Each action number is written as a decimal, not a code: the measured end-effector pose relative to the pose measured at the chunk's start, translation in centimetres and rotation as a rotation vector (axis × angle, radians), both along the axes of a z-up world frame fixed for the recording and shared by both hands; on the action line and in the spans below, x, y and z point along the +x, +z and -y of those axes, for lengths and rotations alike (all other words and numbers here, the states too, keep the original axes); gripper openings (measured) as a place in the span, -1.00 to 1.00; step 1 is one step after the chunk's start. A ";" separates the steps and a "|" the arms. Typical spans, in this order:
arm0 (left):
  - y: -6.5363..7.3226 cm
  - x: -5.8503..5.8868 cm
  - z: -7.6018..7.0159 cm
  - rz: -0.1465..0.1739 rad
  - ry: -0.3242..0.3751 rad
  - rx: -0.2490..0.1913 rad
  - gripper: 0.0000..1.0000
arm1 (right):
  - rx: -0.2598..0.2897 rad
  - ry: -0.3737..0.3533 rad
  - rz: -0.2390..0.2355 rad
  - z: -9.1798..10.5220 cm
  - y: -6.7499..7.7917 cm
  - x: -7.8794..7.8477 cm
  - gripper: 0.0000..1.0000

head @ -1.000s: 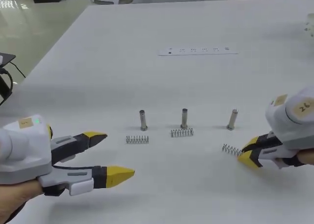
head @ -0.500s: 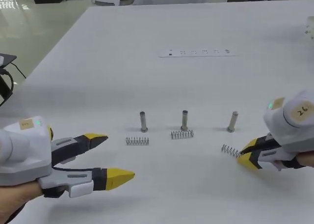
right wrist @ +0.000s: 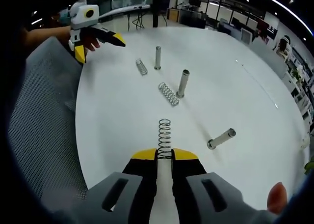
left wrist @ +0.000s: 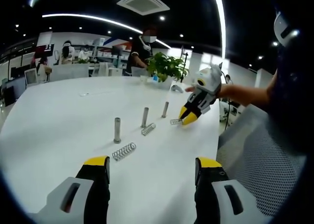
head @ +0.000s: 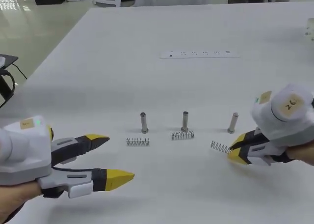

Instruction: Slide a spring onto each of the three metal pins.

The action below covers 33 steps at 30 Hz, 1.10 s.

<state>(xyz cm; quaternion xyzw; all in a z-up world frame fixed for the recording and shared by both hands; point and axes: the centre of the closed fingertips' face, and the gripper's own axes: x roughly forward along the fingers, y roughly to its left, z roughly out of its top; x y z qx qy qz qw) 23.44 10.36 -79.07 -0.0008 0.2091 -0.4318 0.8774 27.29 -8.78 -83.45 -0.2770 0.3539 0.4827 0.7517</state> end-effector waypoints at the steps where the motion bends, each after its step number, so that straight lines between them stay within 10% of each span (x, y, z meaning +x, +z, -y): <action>1: 0.0 0.0 0.0 0.000 -0.002 0.002 0.33 | 0.000 0.007 0.002 -0.2 0.1 0.0 -0.84; 33: 0.5 0.7 2.4 0.017 -0.146 0.058 0.23 | -0.016 0.221 0.027 -7.6 1.9 -0.6 -0.84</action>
